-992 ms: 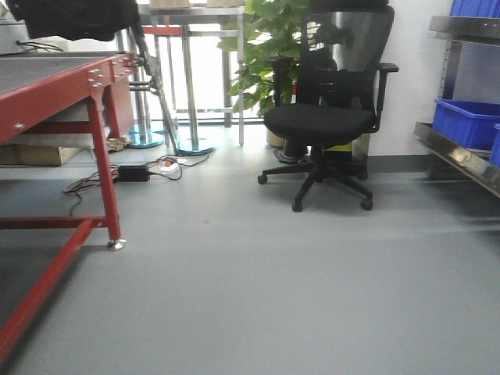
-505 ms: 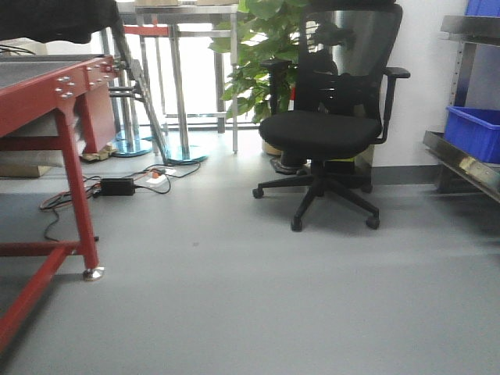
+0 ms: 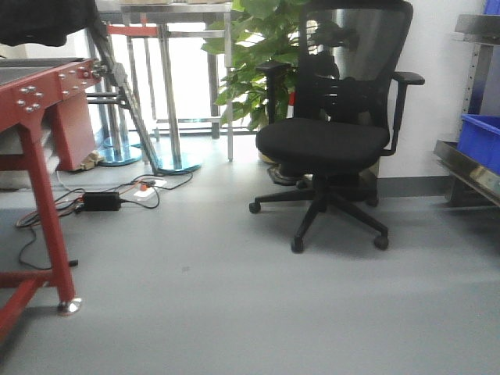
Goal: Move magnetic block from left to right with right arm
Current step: 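Keep driving past the chair to the second table, cube held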
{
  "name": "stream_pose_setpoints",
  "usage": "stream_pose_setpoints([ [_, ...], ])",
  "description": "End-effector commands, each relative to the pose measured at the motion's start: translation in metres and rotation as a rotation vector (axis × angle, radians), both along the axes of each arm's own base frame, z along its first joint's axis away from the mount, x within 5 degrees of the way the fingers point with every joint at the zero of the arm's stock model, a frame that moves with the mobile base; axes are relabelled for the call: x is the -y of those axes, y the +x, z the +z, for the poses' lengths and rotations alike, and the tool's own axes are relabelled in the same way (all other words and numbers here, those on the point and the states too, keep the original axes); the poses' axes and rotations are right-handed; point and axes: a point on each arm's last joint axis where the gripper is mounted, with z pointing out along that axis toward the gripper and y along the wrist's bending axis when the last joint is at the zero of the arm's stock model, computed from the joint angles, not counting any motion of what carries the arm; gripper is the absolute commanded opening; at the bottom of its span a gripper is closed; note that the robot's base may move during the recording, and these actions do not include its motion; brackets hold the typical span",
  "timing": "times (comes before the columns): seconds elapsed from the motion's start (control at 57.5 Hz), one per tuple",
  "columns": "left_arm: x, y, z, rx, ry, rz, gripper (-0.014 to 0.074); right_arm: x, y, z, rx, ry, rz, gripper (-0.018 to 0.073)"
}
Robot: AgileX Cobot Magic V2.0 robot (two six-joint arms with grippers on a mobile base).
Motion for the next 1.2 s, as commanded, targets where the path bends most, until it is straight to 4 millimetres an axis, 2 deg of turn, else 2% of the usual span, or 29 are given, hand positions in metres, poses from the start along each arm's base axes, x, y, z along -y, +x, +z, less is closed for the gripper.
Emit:
stream_pose_setpoints([
  [0.0,-0.0008,-0.0017,0.0061,0.093,-0.008,0.007,-0.0126,0.0009,-0.0015,0.0166,0.103,-0.001,-0.013,0.0326],
  [1.183,-0.0008,-0.0017,0.0061,0.093,-0.008,0.007,-0.0126,0.0009,-0.0015,0.0166,0.103,-0.001,-0.013,0.0326],
])
